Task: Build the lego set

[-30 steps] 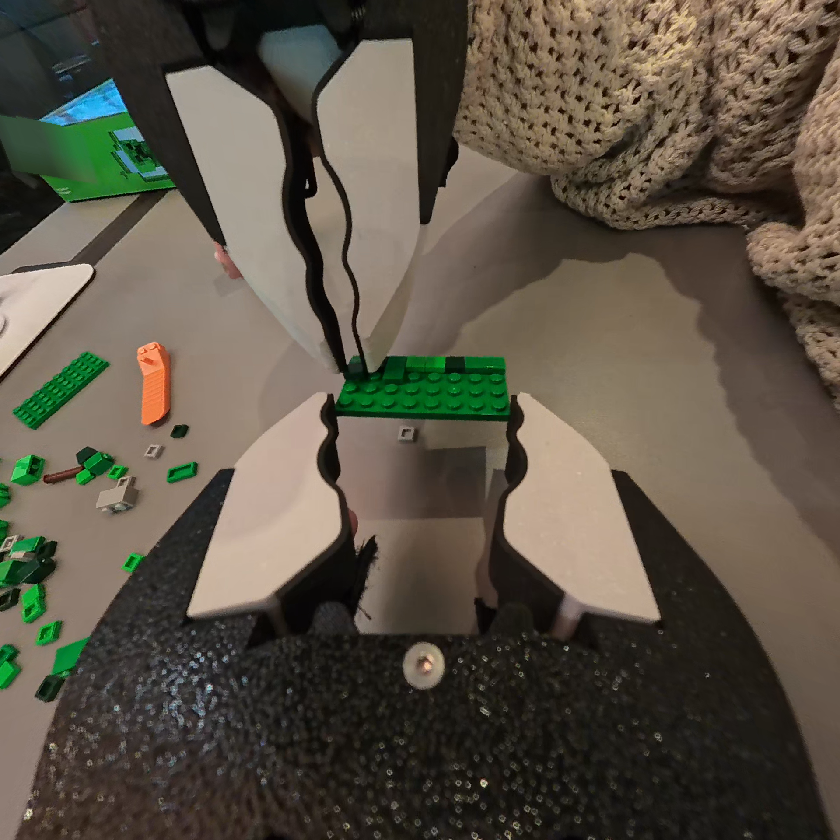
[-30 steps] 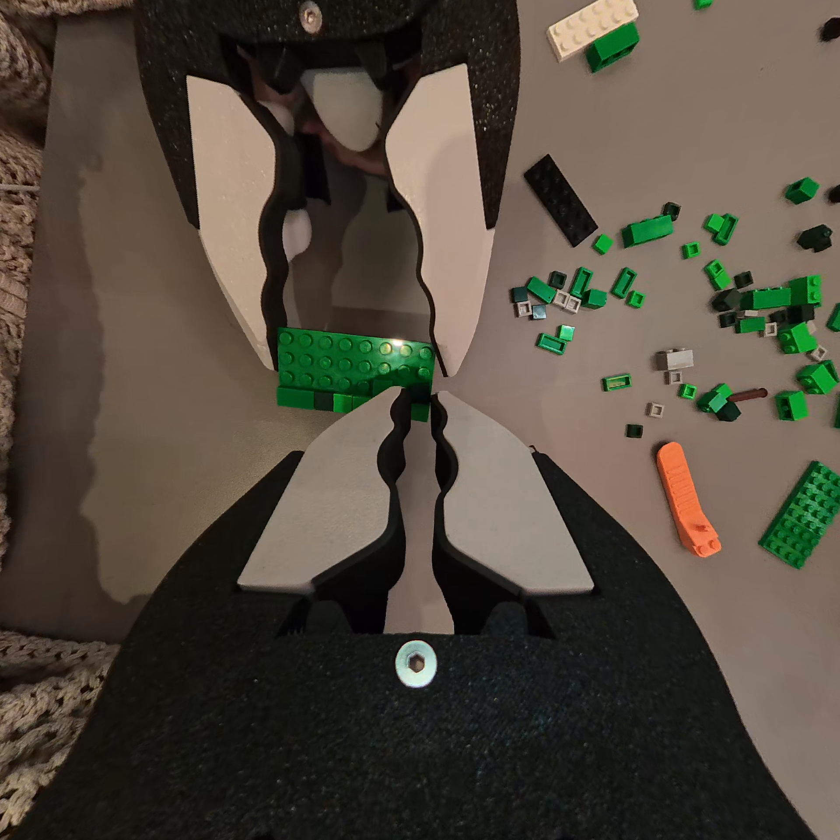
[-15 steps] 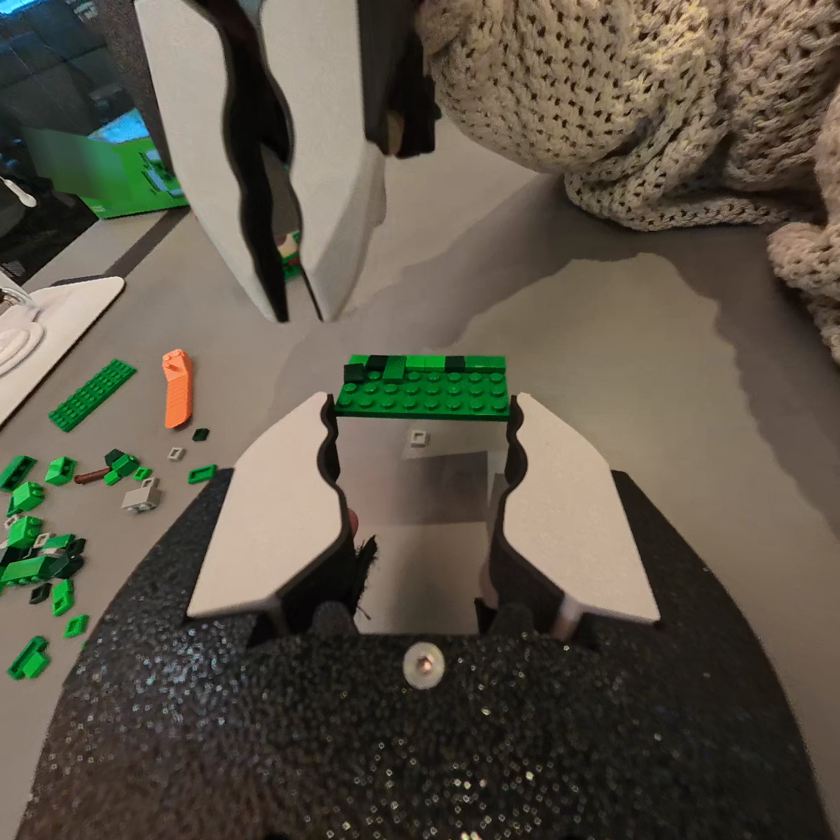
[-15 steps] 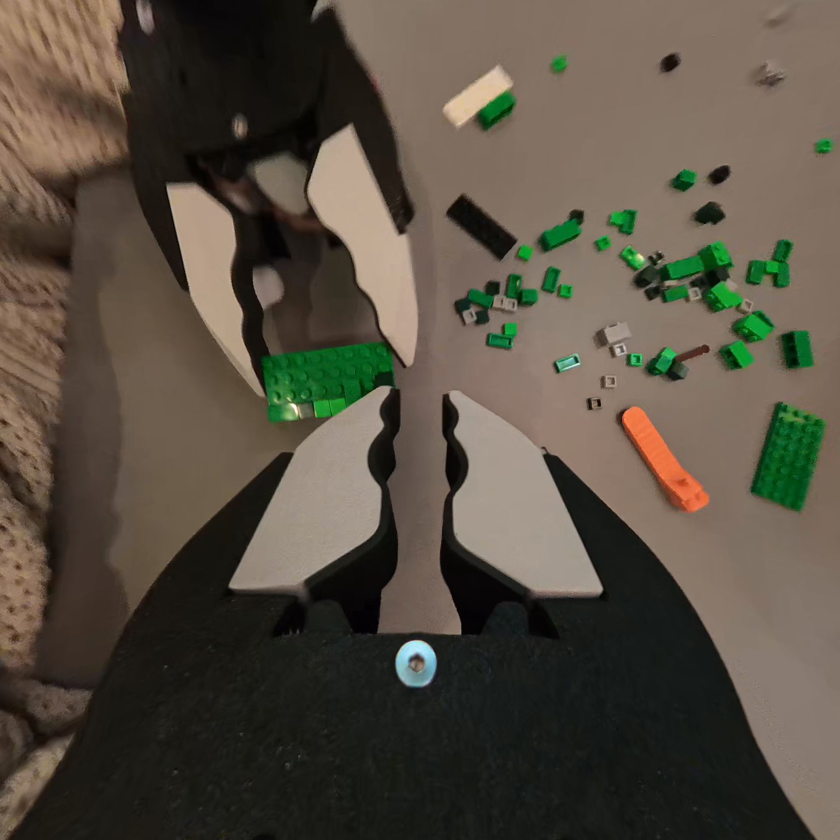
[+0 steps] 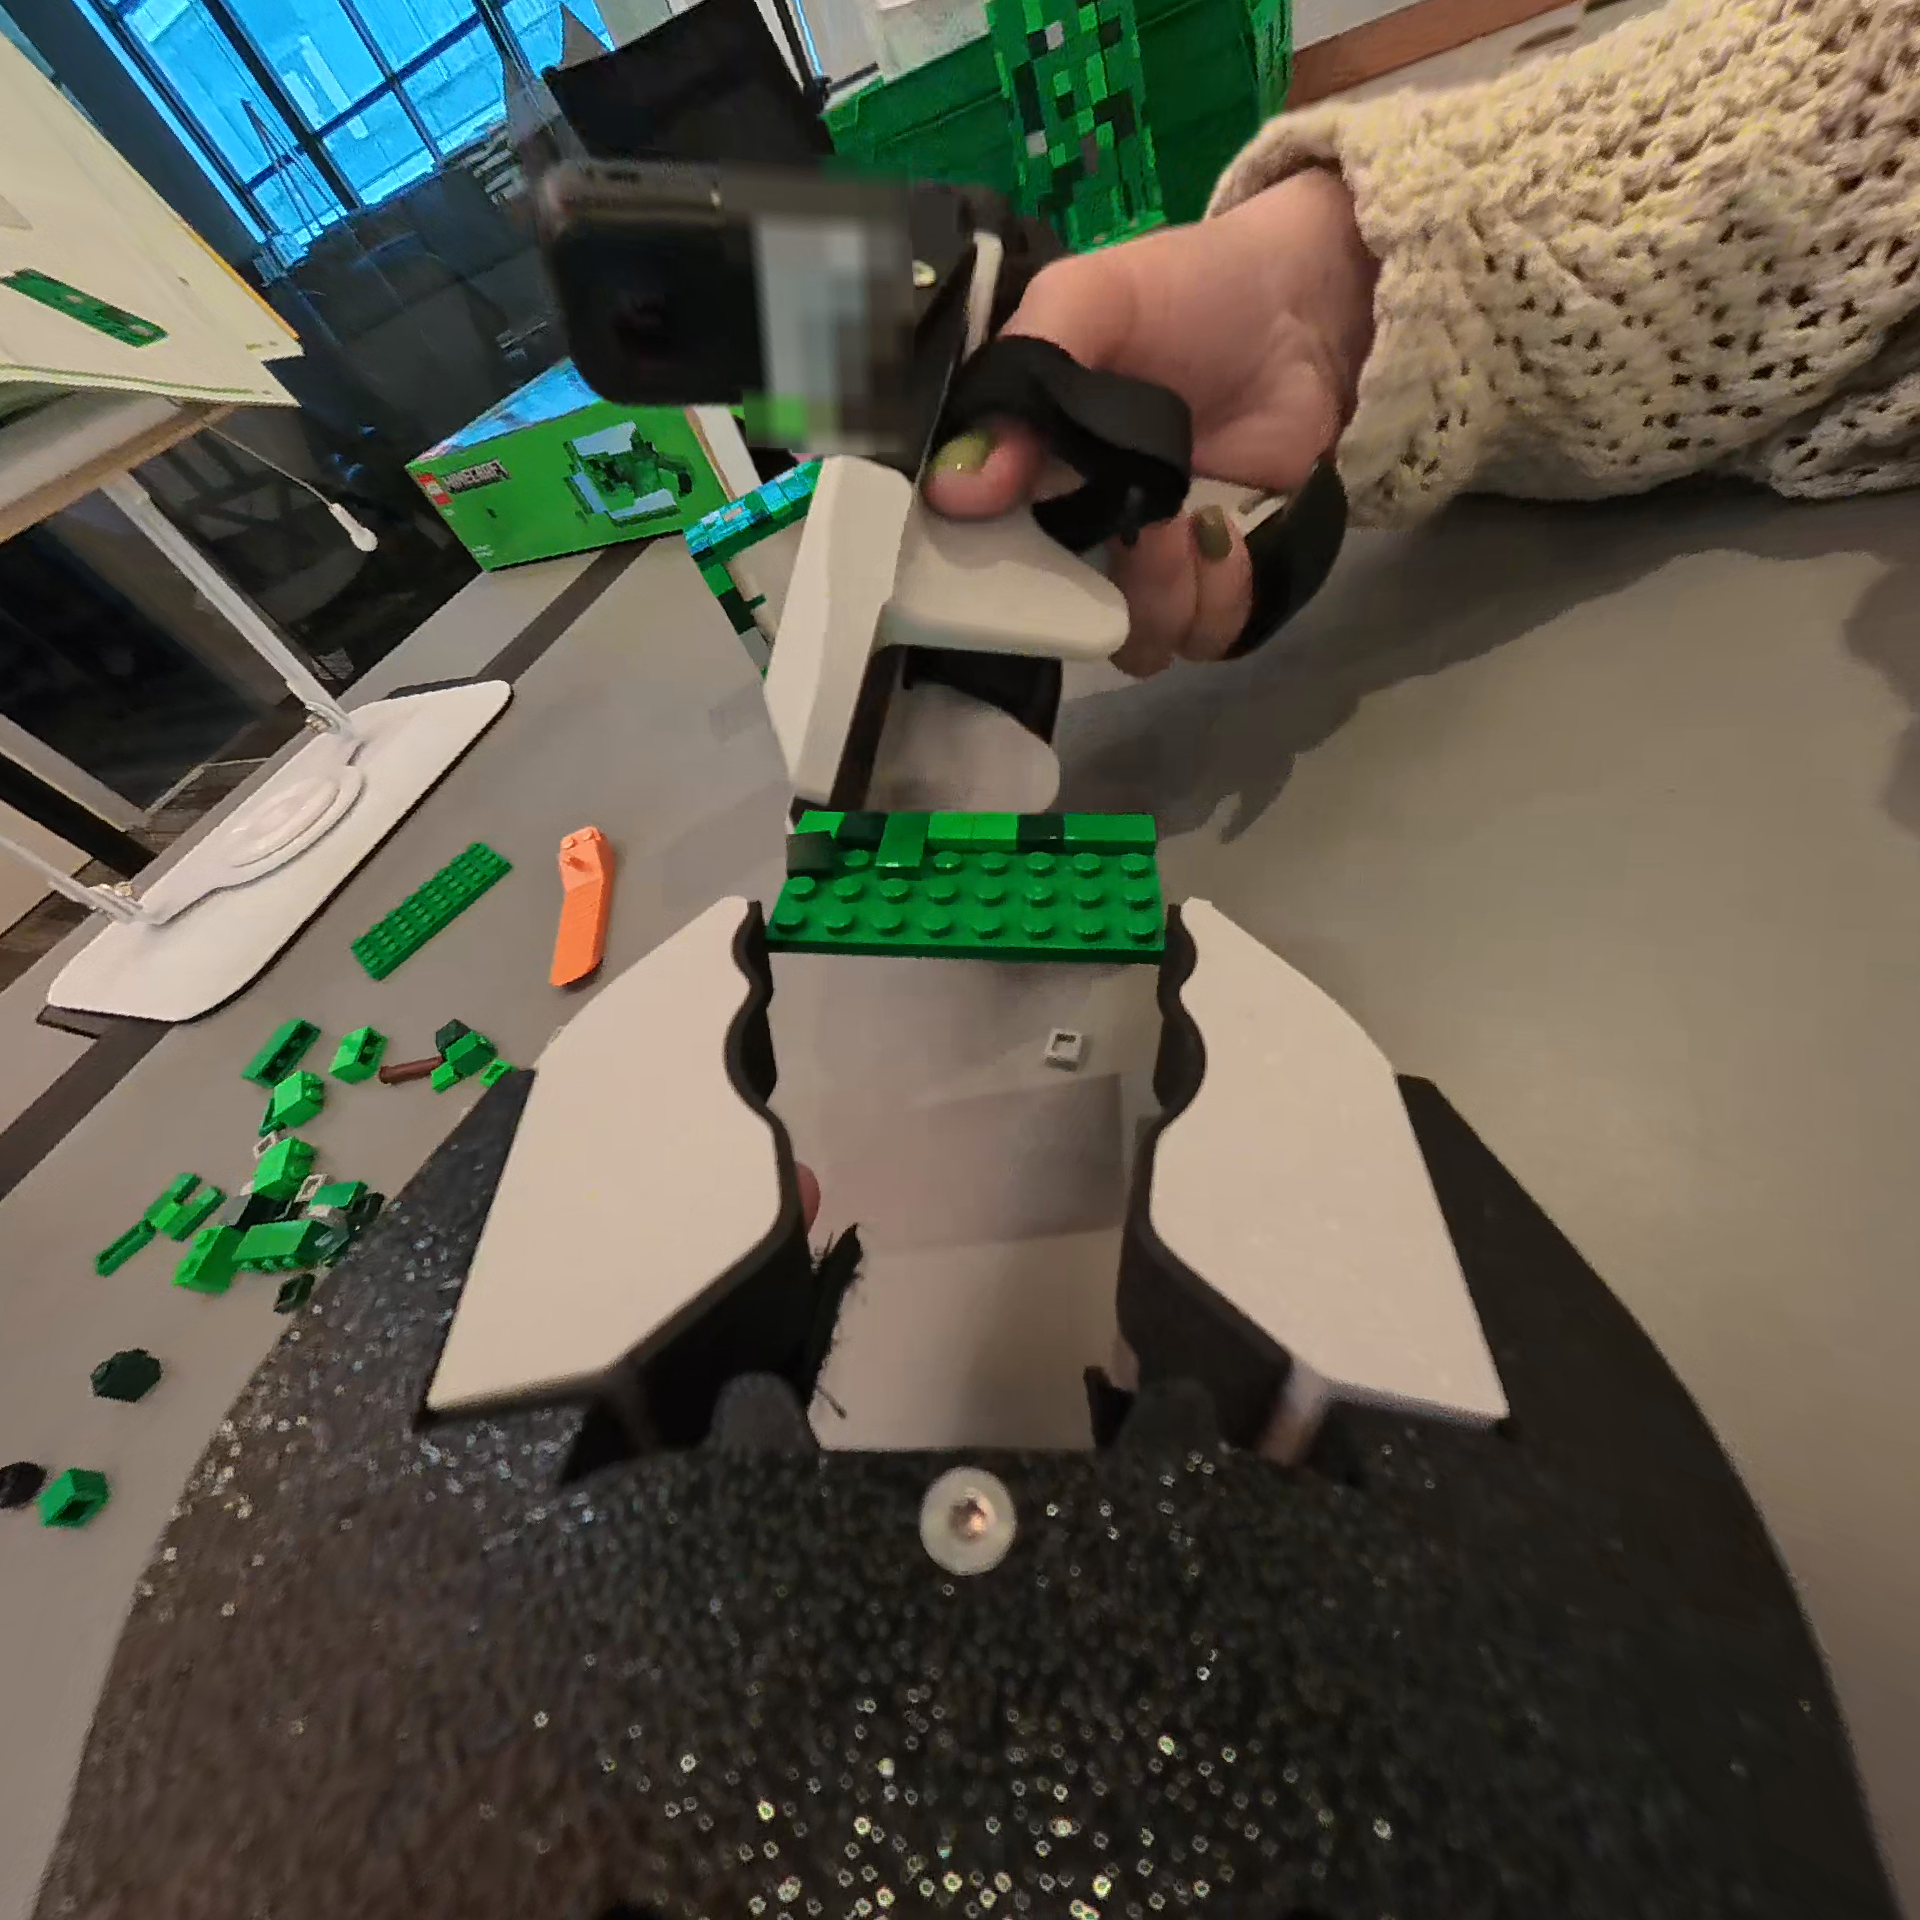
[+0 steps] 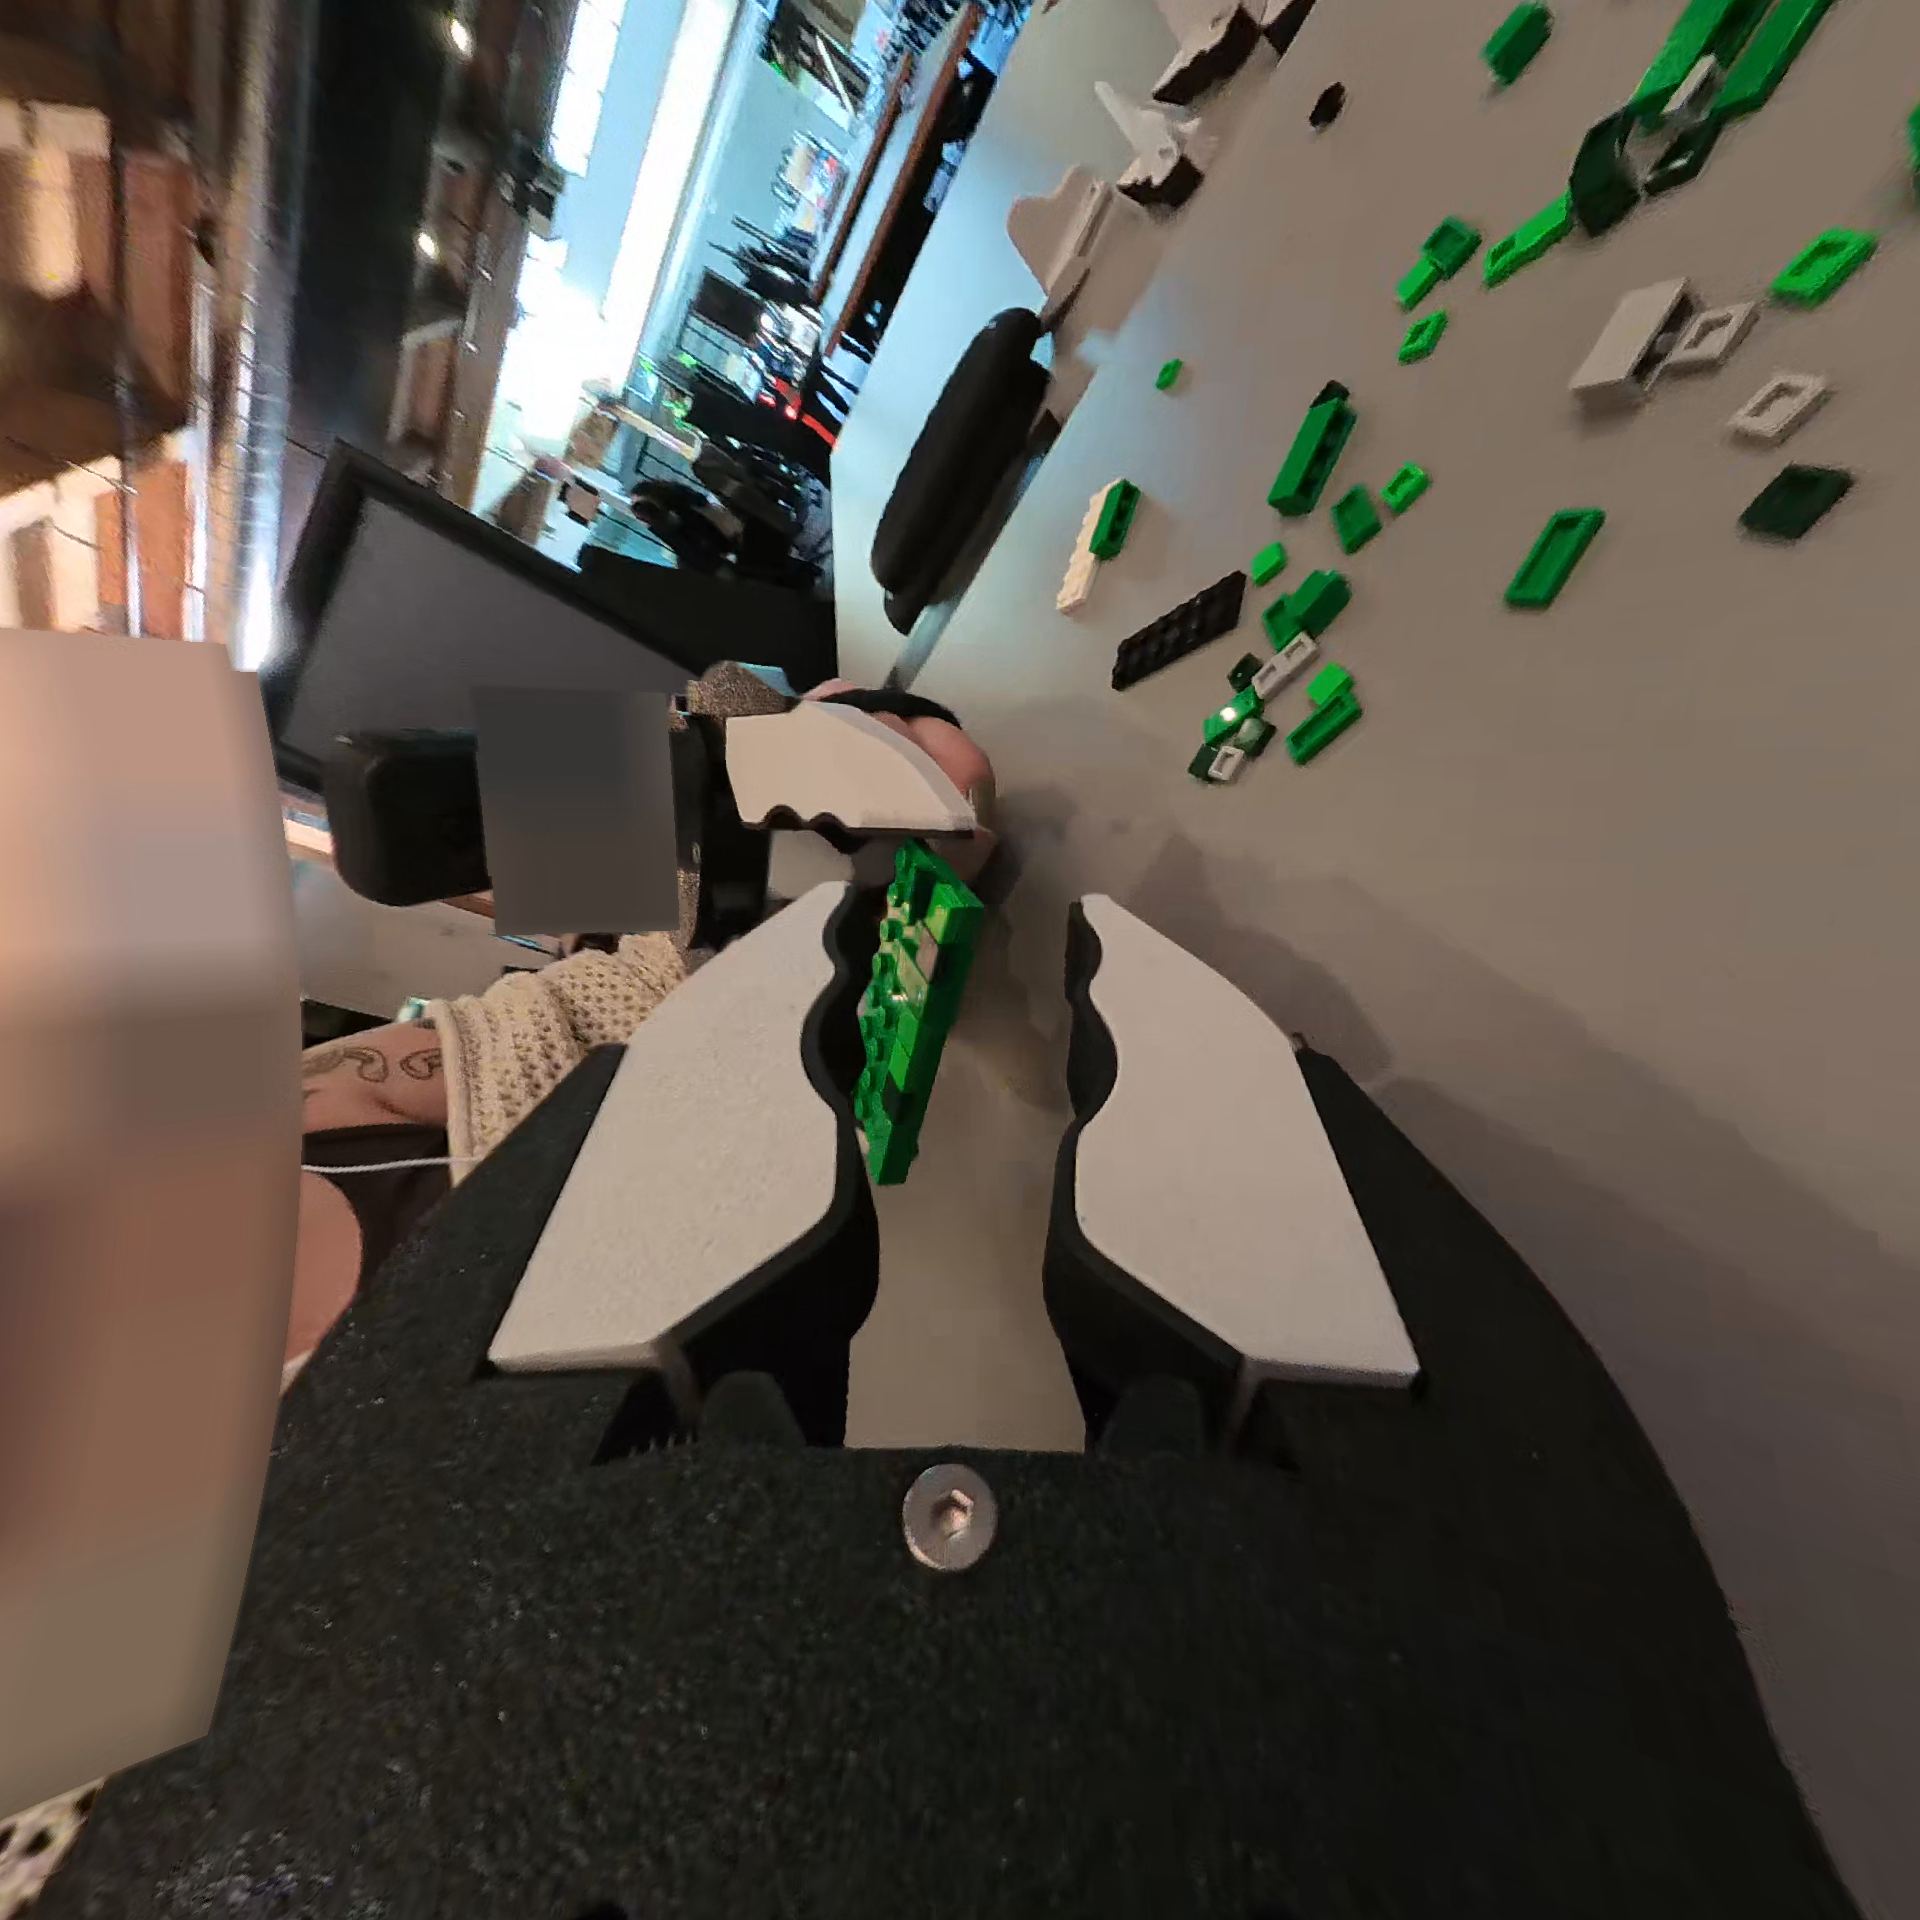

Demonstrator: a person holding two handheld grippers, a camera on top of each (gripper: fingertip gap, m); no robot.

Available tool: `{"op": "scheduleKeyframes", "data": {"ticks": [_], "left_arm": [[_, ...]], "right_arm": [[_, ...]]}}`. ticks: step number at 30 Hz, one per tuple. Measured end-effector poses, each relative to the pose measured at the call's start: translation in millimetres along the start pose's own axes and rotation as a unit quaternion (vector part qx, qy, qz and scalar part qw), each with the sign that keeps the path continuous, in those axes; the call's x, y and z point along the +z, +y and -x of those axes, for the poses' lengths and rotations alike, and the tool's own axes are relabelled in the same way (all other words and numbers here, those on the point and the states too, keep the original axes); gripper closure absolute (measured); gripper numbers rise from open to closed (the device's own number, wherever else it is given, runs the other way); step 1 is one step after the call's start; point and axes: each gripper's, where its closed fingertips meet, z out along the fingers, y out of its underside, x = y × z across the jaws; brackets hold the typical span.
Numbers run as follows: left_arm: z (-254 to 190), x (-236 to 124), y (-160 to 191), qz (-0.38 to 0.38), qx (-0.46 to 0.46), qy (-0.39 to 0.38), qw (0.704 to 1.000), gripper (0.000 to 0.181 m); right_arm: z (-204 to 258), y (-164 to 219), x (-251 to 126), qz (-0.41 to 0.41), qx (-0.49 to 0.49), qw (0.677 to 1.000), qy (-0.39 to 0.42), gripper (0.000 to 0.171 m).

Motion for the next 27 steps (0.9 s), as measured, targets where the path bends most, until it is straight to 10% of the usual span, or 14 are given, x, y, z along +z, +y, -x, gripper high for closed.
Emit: {"op": "scheduleKeyframes", "data": {"ticks": [27], "left_arm": [[2,2,-3,-0.005,0.096,-0.049,0.994,0.110]], "right_arm": [[16,1,2,-0.007,-0.125,0.992,-0.026,0.164]]}}
